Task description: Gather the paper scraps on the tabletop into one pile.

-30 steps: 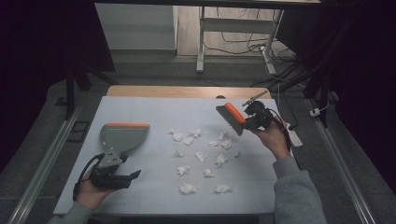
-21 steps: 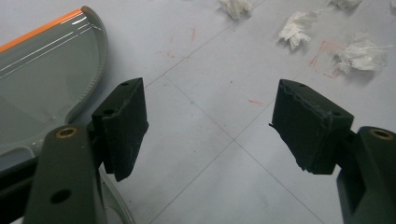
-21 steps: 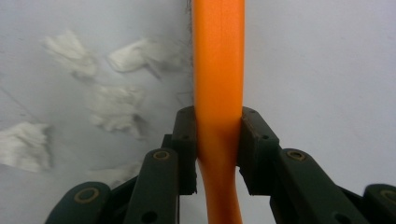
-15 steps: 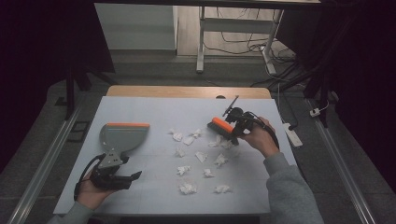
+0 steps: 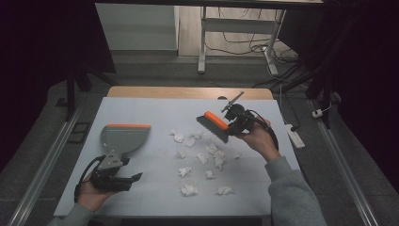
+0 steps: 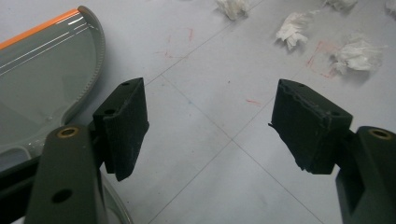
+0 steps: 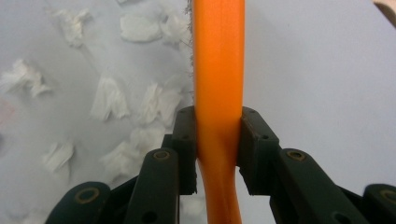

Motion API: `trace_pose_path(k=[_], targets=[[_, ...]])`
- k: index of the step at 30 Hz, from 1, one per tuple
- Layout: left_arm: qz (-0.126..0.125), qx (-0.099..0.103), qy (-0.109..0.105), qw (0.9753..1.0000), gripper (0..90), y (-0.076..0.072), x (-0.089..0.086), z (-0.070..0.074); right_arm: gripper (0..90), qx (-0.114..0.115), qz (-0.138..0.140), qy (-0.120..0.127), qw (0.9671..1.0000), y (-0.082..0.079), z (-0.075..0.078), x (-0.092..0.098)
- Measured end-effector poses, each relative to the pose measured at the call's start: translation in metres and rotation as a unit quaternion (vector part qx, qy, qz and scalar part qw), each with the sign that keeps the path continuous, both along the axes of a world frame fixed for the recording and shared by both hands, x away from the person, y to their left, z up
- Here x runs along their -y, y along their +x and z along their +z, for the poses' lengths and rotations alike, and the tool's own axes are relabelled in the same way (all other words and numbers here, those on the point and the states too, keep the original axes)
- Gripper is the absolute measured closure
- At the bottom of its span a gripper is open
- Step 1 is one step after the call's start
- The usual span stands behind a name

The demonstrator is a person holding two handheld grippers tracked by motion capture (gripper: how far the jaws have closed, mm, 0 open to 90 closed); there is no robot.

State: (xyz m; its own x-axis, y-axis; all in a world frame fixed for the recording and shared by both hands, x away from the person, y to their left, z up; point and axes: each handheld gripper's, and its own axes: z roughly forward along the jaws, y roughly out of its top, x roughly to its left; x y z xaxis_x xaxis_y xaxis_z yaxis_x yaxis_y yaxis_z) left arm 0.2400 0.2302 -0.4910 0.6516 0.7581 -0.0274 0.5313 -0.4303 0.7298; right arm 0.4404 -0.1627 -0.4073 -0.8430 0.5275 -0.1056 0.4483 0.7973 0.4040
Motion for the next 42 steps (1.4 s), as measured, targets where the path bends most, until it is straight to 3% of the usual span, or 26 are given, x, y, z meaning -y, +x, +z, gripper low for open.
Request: trace_pose_path(k=[6, 10, 13, 18, 20, 23, 25, 27, 29, 33, 35, 42], targets=[[-0.002, -0.002, 0.002, 1.0, 28.0, 0.001, 0.0, -0.002, 70.3, -0.012, -0.004, 0.008, 0.9999, 0.027, -0.013, -0.019], [-0.003, -0.004, 0.003, 1.0, 28.0, 0.002, 0.0, -0.003, 70.3, -0.023, -0.015, 0.044, 0.9987, 0.044, -0.021, -0.025], [0.002, -0.003, 0.005, 1.0, 28.2, 0.002, -0.001, -0.003, 70.3, 0.001, -0.012, 0.011, 0.9999, 0.055, -0.025, -0.034], [0.005, -0.002, 0.002, 1.0, 28.4, 0.001, -0.002, -0.003, 70.3, -0.009, 0.027, -0.028, 0.9992, 0.068, -0.031, -0.051], [0.004, -0.002, 0.0, 1.0, 28.5, 0.001, -0.003, -0.003, 70.3, -0.025, 0.066, -0.046, 0.9964, 0.067, -0.035, -0.058], [0.003, -0.005, -0.004, 1.0, 28.5, 0.002, -0.004, -0.004, 70.4, -0.042, 0.11, -0.054, 0.9915, 0.055, -0.036, -0.067], [0.003, -0.005, -0.006, 1.0, 28.9, 0.002, -0.005, -0.003, 70.4, -0.034, 0.14, -0.077, 0.9865, 0.041, -0.035, -0.074], [0.002, -0.005, -0.007, 1.0, 29.0, 0.002, -0.005, -0.003, 70.4, -0.045, 0.163, -0.082, 0.9821, 0.029, -0.034, -0.078], [0.002, -0.003, -0.008, 1.0, 29.0, 0.001, -0.005, -0.002, 70.4, -0.044, 0.175, -0.081, 0.9803, 0.021, -0.031, -0.079], [0.001, -0.003, -0.008, 1.0, 29.0, 0.001, -0.004, -0.002, 70.3, -0.009, 0.155, -0.052, 0.9865, 0.023, -0.017, -0.075], [0.0, -0.003, -0.009, 1.0, 29.0, 0.002, -0.004, -0.002, 70.3, -0.006, 0.138, -0.038, 0.9897, 0.028, -0.014, -0.076], [0.001, -0.005, -0.013, 0.9999, 29.0, 0.003, -0.005, -0.002, 70.3, 0.013, 0.144, -0.053, 0.9881, 0.051, -0.016, -0.094]])
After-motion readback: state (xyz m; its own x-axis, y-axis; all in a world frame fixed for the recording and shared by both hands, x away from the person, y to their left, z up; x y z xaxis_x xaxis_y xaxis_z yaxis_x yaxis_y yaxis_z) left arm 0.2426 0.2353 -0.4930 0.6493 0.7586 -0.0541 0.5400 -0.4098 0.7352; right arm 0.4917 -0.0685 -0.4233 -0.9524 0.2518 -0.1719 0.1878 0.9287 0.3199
